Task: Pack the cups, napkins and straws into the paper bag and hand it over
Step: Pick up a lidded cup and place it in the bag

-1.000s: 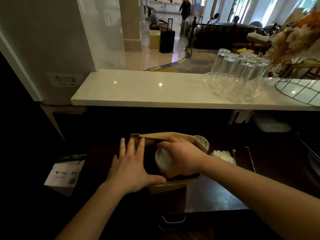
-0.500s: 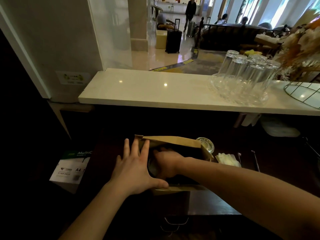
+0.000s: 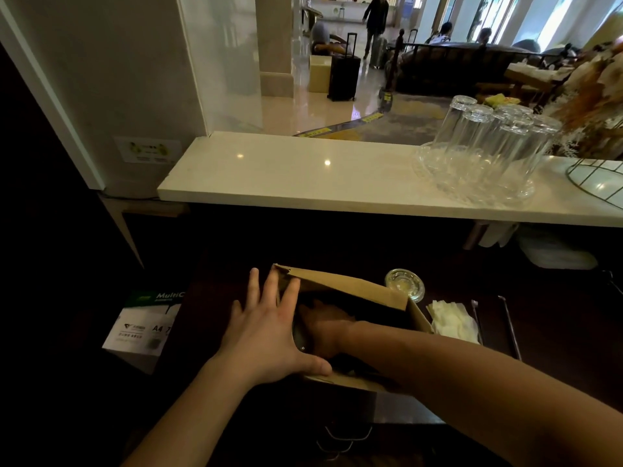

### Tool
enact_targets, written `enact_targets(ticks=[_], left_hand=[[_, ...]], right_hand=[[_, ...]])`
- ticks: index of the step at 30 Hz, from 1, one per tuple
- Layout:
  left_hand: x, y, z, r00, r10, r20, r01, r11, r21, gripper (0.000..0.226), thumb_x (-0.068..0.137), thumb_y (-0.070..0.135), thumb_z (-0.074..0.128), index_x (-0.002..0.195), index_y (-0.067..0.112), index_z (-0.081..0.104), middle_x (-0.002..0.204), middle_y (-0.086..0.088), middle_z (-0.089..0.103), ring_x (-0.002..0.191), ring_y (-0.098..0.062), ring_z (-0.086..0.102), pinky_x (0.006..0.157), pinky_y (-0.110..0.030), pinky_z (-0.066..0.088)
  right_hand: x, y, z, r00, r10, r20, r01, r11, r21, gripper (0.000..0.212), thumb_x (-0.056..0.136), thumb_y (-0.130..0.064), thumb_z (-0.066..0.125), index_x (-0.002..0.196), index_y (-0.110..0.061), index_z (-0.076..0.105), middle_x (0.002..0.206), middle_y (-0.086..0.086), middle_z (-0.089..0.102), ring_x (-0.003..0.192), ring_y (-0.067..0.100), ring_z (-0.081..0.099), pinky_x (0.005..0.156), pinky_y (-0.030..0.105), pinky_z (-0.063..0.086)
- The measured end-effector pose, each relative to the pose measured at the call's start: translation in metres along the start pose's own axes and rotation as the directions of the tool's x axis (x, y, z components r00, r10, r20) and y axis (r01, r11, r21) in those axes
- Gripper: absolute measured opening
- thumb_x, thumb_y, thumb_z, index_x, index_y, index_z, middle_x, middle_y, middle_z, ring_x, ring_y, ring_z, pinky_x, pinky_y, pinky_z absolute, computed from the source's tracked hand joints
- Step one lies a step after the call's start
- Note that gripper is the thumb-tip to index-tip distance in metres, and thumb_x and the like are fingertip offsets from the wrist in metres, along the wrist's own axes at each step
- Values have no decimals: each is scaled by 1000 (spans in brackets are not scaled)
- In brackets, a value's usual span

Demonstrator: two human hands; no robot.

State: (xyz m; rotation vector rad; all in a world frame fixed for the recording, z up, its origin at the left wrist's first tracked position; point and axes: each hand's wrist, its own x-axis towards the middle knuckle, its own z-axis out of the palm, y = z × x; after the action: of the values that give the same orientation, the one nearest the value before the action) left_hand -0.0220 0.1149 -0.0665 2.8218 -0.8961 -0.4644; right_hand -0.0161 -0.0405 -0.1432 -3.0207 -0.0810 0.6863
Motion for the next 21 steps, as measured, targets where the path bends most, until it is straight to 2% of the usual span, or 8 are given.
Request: enact_targets(ticks=[6,14,21], left_hand=[[-2,-1,0,1000,3,20,-3,1000,13,139,50,88,61,149,30,-18,157,-4,-32,138,-30,-38,117,-62,5],[0,0,1,1000,-4,19,5,1000,-7,142,48,89,61,148,31,-21,157,-3,-33,138,-30,-39,117,-62,4],[4,0,-1,999,-1,35,2,1000,-16,142,48,87,63,148,32,-22,156,-2,-35,138,-30,-39,117,-63,4]], right_hand=[[0,-1,3,1000,17,7,-17,999,32,94,76,-45,74,149,-21,21,146,15,38,130,37,41,102,45,40],[-4,1,0,999,29,36,-29,1000,0,90,78,-48,70,148,-24,21,146,13,39,131,36,41,102,49,43],[-47,-5,-31,999,-19,-39,22,997,69,59,87,-33,64,138,-18,40,134,13,49,118,34,52,99,44,45]])
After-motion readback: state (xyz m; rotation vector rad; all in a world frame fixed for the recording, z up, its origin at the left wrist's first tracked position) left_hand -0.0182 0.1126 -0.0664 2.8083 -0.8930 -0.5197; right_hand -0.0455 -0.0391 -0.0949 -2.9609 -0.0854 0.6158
